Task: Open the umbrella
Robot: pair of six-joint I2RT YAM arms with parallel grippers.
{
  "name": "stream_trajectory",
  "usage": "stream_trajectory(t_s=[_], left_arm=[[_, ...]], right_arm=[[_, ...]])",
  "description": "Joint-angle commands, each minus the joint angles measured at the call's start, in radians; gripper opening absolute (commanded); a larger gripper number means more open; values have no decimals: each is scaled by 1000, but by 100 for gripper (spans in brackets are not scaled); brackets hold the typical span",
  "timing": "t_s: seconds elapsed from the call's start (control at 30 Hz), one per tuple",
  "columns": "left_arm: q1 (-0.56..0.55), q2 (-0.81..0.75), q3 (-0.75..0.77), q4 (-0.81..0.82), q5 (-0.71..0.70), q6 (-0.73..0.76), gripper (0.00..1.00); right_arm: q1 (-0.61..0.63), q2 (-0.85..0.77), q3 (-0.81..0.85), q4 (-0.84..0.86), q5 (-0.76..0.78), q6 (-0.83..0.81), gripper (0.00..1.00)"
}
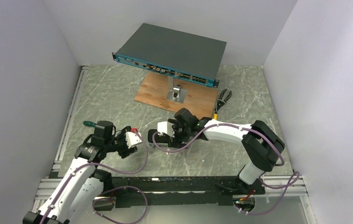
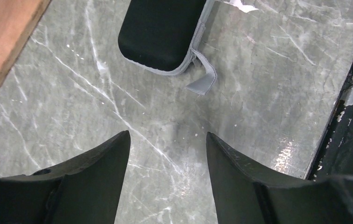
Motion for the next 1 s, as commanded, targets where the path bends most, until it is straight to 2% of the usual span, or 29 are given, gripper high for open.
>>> stream_trajectory(t_s=[0.0,0.1,0.23,0.33,0.43,0.57,0.67,0.8,0.97], left_arm=[[3,19,-27,77,42,-17,64],[3,54,-29,175,57,-110,58],[-21,106,-34,298,75,-223,52],[-92,147,-45,414,37,-293,49],[-170,229,-43,558,-63,-407,45],[-208,364,29,637,-120,-501,40],[-218,459,68,701,-99,-584,38],[-265,566,61,807,-142,-733,36],[-303,638,28,934,-212,-750,36]], right_arm=[[-20,-11,-54,75,60,27,77],[-36,-52,-111,70,109,60,64],[-46,-144,-199,53,191,87,52],[-67,-192,-233,-8,219,116,51],[-102,-229,-259,-56,215,146,50],[-139,-228,-273,-90,197,204,48],[-144,-216,-273,-89,183,235,48],[-156,-205,-270,-88,165,248,47],[-161,-233,-297,-83,174,222,45]])
